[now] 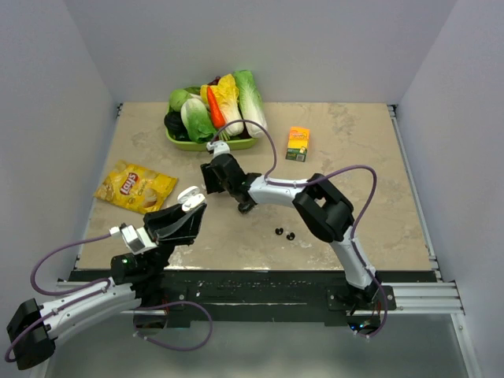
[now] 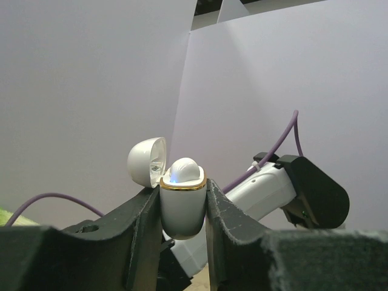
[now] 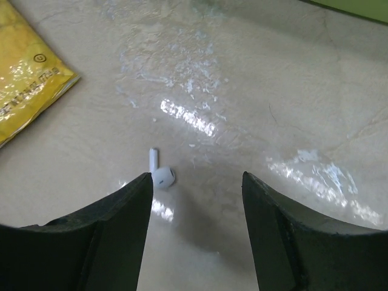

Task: Insert the wireless bluetooth earbuds into the charging case
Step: Pick up the earbud from the center of the board.

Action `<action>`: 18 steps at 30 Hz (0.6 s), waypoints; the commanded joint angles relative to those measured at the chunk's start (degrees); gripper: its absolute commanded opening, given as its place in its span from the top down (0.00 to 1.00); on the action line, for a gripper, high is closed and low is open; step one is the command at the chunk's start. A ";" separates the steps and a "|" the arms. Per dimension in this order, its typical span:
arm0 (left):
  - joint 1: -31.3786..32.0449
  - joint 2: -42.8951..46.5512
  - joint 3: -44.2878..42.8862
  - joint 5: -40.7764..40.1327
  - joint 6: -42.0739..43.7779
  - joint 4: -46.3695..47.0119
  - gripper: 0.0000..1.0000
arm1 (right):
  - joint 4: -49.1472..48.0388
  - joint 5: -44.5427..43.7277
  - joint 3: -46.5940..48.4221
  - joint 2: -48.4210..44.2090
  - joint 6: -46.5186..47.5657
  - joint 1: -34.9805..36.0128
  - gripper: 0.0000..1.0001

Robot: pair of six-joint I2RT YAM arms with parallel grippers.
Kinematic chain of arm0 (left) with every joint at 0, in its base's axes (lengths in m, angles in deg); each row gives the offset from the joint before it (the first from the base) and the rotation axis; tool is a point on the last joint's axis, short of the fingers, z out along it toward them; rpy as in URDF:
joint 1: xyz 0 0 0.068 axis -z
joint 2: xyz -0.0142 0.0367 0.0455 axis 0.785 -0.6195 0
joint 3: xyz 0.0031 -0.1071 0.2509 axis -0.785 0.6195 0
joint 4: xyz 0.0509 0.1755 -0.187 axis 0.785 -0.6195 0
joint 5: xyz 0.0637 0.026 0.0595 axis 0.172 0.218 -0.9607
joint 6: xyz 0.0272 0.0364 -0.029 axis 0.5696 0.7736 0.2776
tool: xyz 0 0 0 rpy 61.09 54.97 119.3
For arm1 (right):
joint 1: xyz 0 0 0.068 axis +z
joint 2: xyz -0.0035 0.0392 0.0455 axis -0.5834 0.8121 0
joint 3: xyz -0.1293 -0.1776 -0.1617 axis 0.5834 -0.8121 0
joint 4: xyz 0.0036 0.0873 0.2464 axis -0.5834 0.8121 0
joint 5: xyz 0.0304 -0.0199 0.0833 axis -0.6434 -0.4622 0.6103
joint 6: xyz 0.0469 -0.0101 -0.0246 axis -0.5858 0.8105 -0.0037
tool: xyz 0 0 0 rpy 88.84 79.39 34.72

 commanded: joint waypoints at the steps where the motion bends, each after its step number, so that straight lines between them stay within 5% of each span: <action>1: 0.43 -0.64 2.37 -0.66 -1.14 1.93 1.00 | 2.17 2.40 7.83 3.94 2.14 0.29 0.36; 8: 0.43 -1.27 2.37 -0.13 -0.96 1.93 1.00 | -0.45 3.98 7.40 6.24 1.70 0.29 0.35; 18: 0.52 -1.97 2.28 0.30 -1.31 1.32 1.00 | 0.77 4.07 5.90 7.11 8.36 0.64 0.48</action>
